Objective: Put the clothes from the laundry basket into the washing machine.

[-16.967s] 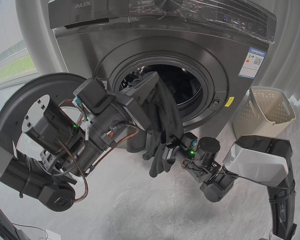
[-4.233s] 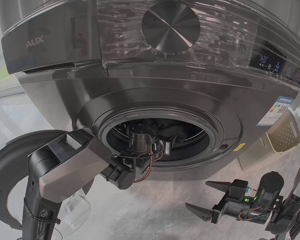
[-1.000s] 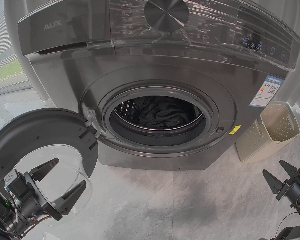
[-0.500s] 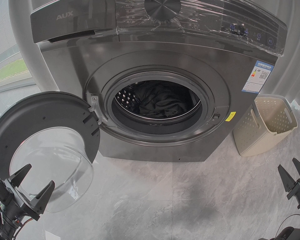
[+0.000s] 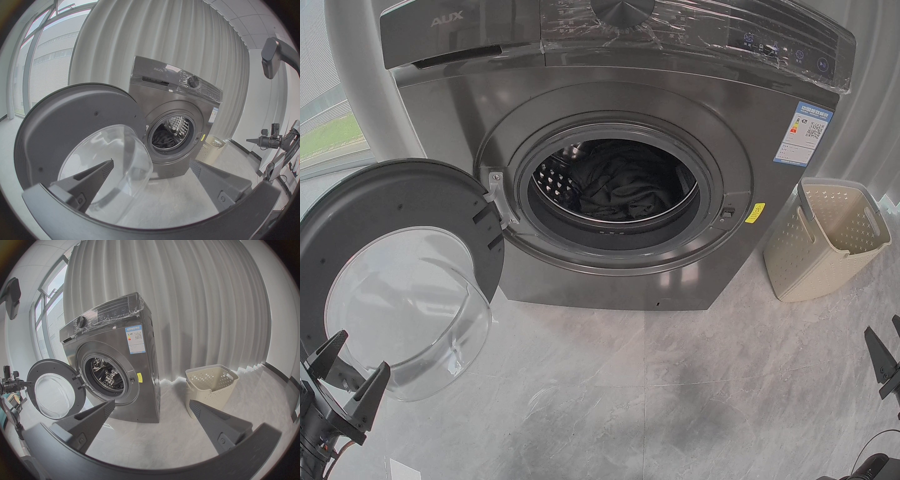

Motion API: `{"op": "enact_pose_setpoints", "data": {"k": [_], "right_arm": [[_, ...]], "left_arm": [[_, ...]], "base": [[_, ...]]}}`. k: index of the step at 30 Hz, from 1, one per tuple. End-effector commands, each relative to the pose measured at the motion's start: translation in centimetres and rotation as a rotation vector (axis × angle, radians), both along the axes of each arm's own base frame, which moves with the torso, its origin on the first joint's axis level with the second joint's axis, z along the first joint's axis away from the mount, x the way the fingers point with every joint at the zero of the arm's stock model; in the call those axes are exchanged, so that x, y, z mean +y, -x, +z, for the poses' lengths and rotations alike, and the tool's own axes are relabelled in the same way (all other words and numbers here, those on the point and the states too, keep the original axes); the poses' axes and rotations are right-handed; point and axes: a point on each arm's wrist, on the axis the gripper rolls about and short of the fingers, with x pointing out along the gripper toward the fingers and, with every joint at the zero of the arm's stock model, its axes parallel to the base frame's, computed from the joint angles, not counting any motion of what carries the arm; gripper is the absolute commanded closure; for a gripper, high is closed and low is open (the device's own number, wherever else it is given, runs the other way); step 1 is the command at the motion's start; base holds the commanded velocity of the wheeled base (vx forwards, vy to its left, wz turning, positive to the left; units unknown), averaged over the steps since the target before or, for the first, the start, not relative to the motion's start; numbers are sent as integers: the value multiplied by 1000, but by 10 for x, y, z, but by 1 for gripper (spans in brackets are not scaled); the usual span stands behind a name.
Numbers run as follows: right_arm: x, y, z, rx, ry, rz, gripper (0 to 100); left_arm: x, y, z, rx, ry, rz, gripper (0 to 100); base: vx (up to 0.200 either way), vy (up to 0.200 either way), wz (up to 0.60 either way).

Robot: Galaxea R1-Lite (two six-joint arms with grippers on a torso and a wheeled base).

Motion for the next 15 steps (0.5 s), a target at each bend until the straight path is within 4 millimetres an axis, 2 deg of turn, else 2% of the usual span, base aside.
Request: {"op": "enact_pose_setpoints", "data": {"k": [1,3,9,15], "right_arm": [[-1,3,-6,17,3,-3,0],[-1,6,-8,17,5,-5,0],[-2,11,-10,17,5,-6,0],[-3,15,-12,11,2,-17,0]], "left_arm": [[2,4,-5,4,-1,8,0],[3,5,-6,7,-4,11,0],[3,5,-8,14,-7,14,0],[5,7,-9,21,-16,45,0]], "base": [[-200,0,0],[-200,0,0],[0,0,0],[-200,0,0]]}}
